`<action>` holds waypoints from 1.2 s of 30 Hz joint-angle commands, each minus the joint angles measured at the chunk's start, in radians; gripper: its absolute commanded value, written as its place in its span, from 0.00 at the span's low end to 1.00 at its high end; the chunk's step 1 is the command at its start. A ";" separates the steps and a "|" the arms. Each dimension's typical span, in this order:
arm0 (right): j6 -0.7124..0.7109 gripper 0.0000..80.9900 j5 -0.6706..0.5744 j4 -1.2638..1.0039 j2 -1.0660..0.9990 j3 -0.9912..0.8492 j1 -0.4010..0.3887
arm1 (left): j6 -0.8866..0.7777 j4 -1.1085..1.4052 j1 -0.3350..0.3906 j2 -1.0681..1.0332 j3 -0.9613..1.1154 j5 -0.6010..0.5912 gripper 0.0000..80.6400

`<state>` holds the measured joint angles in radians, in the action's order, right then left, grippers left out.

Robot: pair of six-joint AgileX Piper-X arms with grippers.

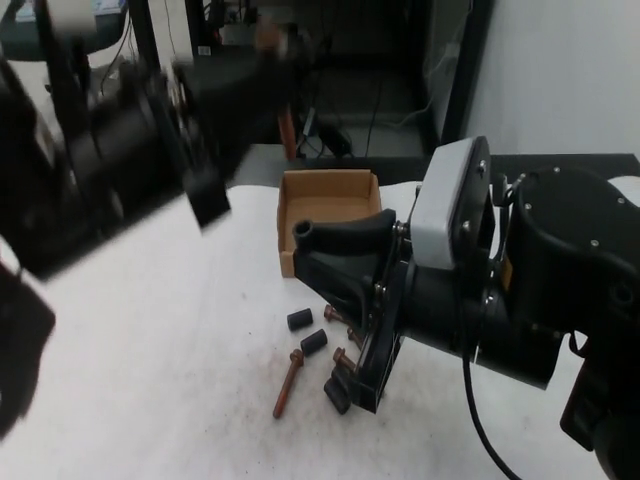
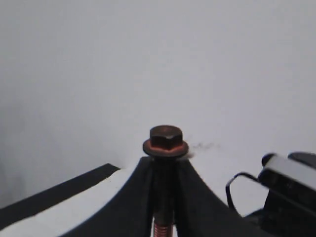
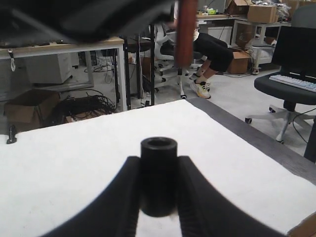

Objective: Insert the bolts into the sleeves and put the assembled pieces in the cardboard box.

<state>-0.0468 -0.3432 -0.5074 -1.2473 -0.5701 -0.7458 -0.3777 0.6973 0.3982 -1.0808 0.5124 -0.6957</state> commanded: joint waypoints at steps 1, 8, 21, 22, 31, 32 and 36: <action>0.076 0.01 0.001 -0.009 0.002 -0.005 0.001 | 0.002 0.097 0.003 0.004 -0.035 0.007 0.00; 0.081 0.01 -0.011 -0.029 0.002 -0.005 0.001 | -0.043 0.182 0.003 0.004 -0.050 0.067 0.00; 0.135 0.01 -0.002 -0.026 0.002 -0.033 0.001 | -0.090 0.182 0.034 0.004 -0.051 0.049 0.00; 0.148 0.01 -0.002 -0.028 0.002 -0.038 0.001 | -0.087 0.182 0.042 0.004 -0.054 0.049 0.00; 0.151 0.01 -0.002 -0.002 0.002 -0.045 0.001 | -0.040 0.182 0.072 0.004 -0.053 0.074 0.00; 0.151 0.01 -0.002 -0.002 0.002 -0.045 0.001 | -0.032 0.182 0.072 0.004 -0.053 0.075 0.00; 0.151 0.01 -0.002 -0.002 0.002 -0.045 0.001 | -0.027 0.182 0.072 0.004 -0.053 0.091 0.00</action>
<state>0.0974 -0.3432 -0.5048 -1.2473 -0.6020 -0.7458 -0.4042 0.8605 0.4676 -1.0817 0.4612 -0.6096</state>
